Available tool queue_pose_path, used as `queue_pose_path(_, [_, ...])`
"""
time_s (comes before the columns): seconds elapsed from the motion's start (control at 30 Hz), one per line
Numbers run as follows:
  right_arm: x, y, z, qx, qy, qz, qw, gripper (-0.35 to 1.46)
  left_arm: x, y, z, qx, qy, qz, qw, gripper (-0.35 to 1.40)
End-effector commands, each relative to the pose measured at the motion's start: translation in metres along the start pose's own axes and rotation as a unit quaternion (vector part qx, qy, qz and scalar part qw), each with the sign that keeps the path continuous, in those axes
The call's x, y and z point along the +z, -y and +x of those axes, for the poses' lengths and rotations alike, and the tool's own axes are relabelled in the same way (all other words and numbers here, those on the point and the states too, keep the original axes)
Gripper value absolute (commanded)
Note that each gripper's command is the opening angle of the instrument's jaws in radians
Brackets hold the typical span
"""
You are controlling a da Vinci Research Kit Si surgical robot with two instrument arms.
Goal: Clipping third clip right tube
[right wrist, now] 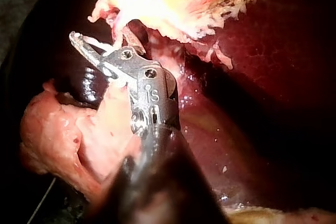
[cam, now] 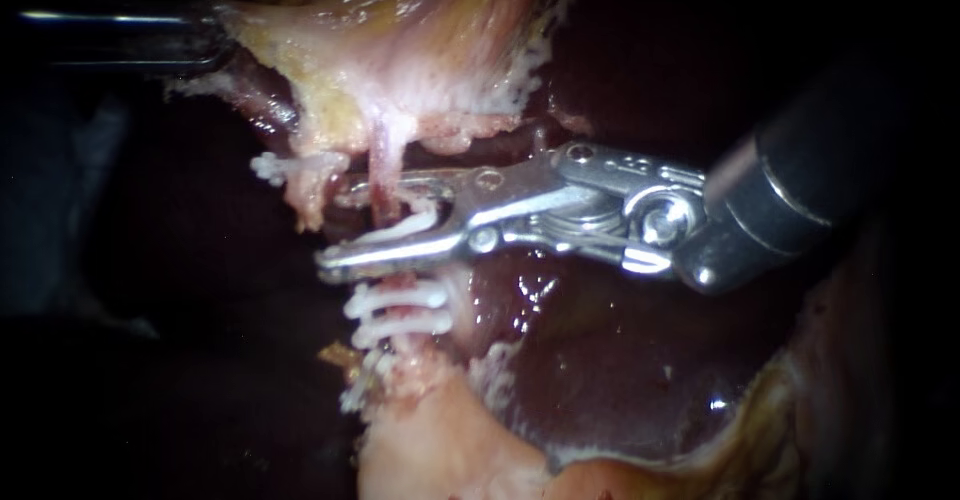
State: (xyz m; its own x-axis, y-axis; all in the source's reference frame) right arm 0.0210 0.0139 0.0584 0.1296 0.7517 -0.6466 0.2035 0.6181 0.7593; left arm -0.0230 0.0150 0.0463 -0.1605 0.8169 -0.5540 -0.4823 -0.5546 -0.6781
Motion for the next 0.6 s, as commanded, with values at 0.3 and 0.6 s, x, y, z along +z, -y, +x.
queue_pose_path(0.3, [0.0002,0.0019,0.0018,0.008,-0.019,0.021,0.9996,0.44,0.0000,0.0000,0.0000,0.000,0.000,0.000,1.0000,-0.35])
queue_pose_path(0.6, [-0.0003,0.0023,0.0025,0.031,-0.022,0.025,0.9990,0.38,-0.0001,0.0000,0.0000,0.000,0.000,0.000,1.0000,-0.35])
